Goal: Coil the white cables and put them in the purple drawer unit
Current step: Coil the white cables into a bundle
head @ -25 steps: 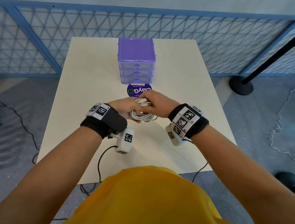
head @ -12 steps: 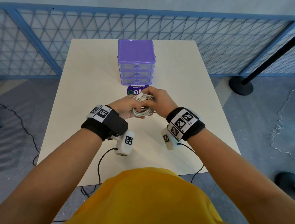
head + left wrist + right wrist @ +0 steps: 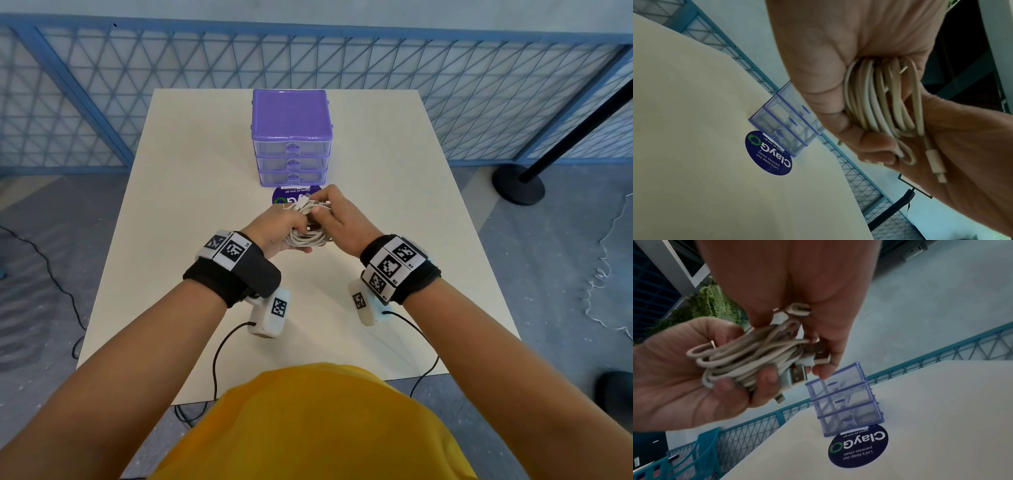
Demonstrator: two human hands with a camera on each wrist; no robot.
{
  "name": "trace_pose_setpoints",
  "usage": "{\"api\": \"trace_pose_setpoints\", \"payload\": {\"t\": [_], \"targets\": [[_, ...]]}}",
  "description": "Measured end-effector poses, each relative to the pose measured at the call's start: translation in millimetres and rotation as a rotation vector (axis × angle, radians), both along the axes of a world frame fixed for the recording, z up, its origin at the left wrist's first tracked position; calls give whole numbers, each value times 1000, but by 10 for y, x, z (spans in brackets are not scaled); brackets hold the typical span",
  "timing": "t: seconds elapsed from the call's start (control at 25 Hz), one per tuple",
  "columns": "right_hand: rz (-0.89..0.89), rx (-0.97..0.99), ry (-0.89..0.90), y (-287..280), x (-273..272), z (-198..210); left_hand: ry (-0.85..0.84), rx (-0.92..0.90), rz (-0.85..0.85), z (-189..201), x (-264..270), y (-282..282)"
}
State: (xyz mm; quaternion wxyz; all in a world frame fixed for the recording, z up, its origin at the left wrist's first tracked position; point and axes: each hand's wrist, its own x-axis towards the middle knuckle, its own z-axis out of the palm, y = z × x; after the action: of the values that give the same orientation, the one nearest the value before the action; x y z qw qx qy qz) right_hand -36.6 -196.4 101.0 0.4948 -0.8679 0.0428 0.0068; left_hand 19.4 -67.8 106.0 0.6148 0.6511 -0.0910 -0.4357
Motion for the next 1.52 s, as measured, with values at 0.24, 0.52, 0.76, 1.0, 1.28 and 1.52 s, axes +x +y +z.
{"api": "trace_pose_setpoints", "payload": {"t": [0.24, 0.52, 0.76, 1.0, 1.28, 1.52], "targets": [[-7, -53, -103, -26, 26, -53, 61, -27, 9, 17, 33, -7], [-20, -75, -160, -27, 25, -83, 66, 45, -42, 134, 62, -70], [15, -101, -145, -59, 28, -60, 85, 138, -148, 166, 81, -63], [44, -69, -150, -24, 15, -38, 16, 223, -233, 246, 47, 4], [79, -130, -145, -20, 45, -3, 147, 61, -115, 149, 84, -34], [194, -168, -131, -47, 75, 51, 265, 11, -142, 171, 128, 12]]}}
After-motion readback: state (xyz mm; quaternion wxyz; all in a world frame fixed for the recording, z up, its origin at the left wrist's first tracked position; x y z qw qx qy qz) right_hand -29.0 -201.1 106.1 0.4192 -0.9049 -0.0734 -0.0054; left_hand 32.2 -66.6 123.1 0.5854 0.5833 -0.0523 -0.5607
